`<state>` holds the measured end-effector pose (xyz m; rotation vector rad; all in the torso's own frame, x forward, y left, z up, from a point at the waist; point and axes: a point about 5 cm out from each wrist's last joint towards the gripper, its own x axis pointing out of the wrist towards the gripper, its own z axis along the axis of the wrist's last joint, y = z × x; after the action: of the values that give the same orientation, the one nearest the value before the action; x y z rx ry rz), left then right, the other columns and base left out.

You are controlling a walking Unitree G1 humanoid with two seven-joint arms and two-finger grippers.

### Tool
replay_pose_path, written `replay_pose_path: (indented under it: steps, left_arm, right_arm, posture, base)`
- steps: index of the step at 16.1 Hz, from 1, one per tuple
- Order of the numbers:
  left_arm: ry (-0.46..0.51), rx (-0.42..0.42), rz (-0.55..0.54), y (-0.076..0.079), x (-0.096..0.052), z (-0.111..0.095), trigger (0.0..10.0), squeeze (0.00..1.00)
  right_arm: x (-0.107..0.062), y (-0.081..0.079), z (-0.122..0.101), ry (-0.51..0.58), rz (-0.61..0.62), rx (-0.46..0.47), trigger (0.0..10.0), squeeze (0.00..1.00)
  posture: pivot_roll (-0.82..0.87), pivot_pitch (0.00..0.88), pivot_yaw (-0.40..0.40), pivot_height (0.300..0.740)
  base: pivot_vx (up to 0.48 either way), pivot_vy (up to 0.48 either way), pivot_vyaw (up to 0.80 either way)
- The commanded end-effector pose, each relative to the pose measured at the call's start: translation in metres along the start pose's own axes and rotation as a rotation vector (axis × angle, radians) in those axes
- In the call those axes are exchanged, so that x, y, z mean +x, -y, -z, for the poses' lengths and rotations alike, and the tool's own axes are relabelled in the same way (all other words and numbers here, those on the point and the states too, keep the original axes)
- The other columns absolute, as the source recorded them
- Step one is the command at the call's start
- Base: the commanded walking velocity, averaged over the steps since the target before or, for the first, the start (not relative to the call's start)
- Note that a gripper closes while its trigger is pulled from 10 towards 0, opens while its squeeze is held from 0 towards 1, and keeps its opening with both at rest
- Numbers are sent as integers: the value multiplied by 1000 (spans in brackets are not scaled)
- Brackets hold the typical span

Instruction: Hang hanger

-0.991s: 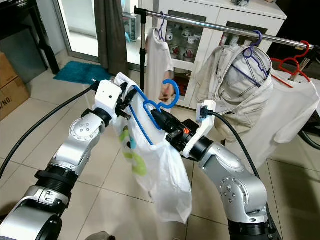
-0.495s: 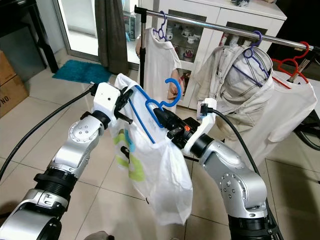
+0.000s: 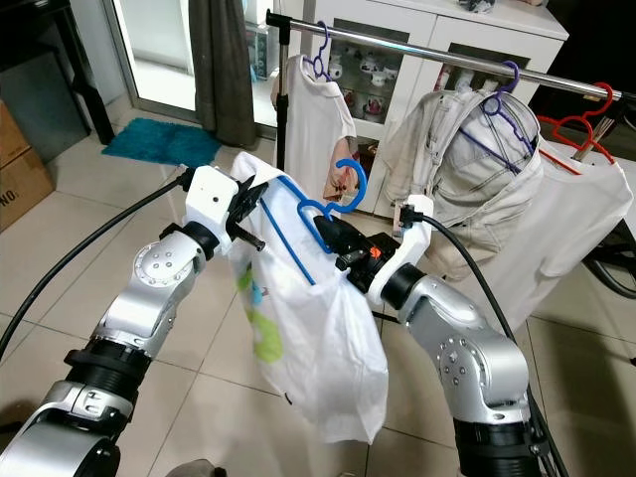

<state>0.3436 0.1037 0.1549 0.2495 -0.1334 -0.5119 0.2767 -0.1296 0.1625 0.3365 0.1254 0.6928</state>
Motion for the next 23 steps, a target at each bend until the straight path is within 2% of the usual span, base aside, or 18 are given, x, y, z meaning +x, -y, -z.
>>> replay_pose_path:
  steps: [1, 2, 4, 5, 6, 7, 9, 10, 11, 12, 13, 14, 16, 18, 20, 21, 22, 23]
  left_arm:
    - [11, -6, 18, 2, 0, -3, 0, 0]
    - [10, -8, 36, 2, -1, -3, 0, 0]
    - [6, -24, 163, 9, -7, -4, 0, 0]
    - [17, -64, 213, 7, -12, -8, 0, 0]
    - [62, -137, 237, -1, -16, -19, 0, 0]
    - [70, -148, 241, -3, -17, -21, 0, 0]
    - [108, -194, 215, -22, -20, -34, 0, 0]
    - [106, -192, 140, -44, -21, -39, 0, 0]
    - [62, -144, 64, -61, -23, -38, 0, 0]
    - [-41, -43, -47, -85, -27, -30, 0, 0]
    - [-66, -20, -70, -91, -28, -28, 0, 0]
    - [-144, 37, -121, -106, -33, -21, 0, 0]
    - [-230, 93, -139, -116, -40, -12, 0, 0]
    - [-254, 67, -111, -111, -37, -2, 0, 0]
    - [-217, 17, -29, -92, -28, -2, 0, 0]
    - [-177, -19, 113, -60, -19, -4, 0, 0]
    - [-136, -52, 294, -18, -11, -7, 0, 0]
    - [-127, -64, 355, -2, -9, -8, 0, 0]
  right_arm:
    - [-2, 5, -8, 27, 28, -26, 0, 0]
    - [-1, 5, -8, 22, 33, -28, 0, 0]
    - [-2, 17, -3, -34, 112, -67, 0, 0]
    - [-6, 25, 1, -96, 146, -133, 0, 0]
    - [-11, 31, 5, -161, 147, -198, 0, 0]
    - [-11, 32, 6, -168, 145, -205, 0, 0]
    - [-17, 33, 8, -212, 109, -241, 0, 0]
    - [-22, 30, 9, -234, 47, -266, 0, 0]
    - [-25, 24, 7, -222, -24, -264, 0, 0]
    - [-32, 18, 4, -216, -106, -261, 0, 0]
    - [-33, 17, 4, -216, -123, -262, 0, 0]
    - [-39, 16, 1, -208, -151, -250, 0, 0]
    - [-44, 16, -3, -180, -171, -224, 0, 0]
    - [-44, 16, -10, -112, -161, -177, 0, 0]
    - [-37, 20, -11, -92, -91, -154, 0, 0]
    - [-27, 27, -9, -71, 29, -130, 0, 0]
    - [-16, 37, -7, -52, 173, -93, 0, 0]
    - [-13, 40, -6, -36, 222, -72, 0, 0]
  posture:
    - [-58, 0, -97, 740]
    - [-57, 0, -97, 740]
    - [-56, 0, -93, 740]
    - [-56, 0, -90, 740]
    - [-55, 0, -88, 740]
    - [-54, 0, -88, 740]
    - [-53, 0, -85, 740]
    - [-53, 0, -84, 740]
    - [-53, 0, -81, 740]
    - [-55, 0, -76, 740]
    - [-55, 0, -74, 740]
    - [-57, 0, -69, 740]
    - [-57, 0, -67, 740]
    - [-56, 0, -66, 740]
    - [-58, 0, -62, 740]
    - [-56, 0, -64, 740]
    - [-56, 0, -64, 740]
    - [-56, 0, -64, 740]
  base:
    - [0, 0, 0]
    - [0, 0, 0]
    - [0, 0, 0]
    - [0, 0, 0]
    - [0, 0, 0]
    - [0, 0, 0]
    - [0, 0, 0]
    - [0, 0, 0]
    - [0, 0, 0]
    - [0, 0, 0]
    - [0, 0, 0]
    - [0, 0, 0]
    - [0, 0, 0]
    - [0, 0, 0]
    - [0, 0, 0]
    - [0, 0, 0]
    - [0, 0, 0]
    - [0, 0, 0]
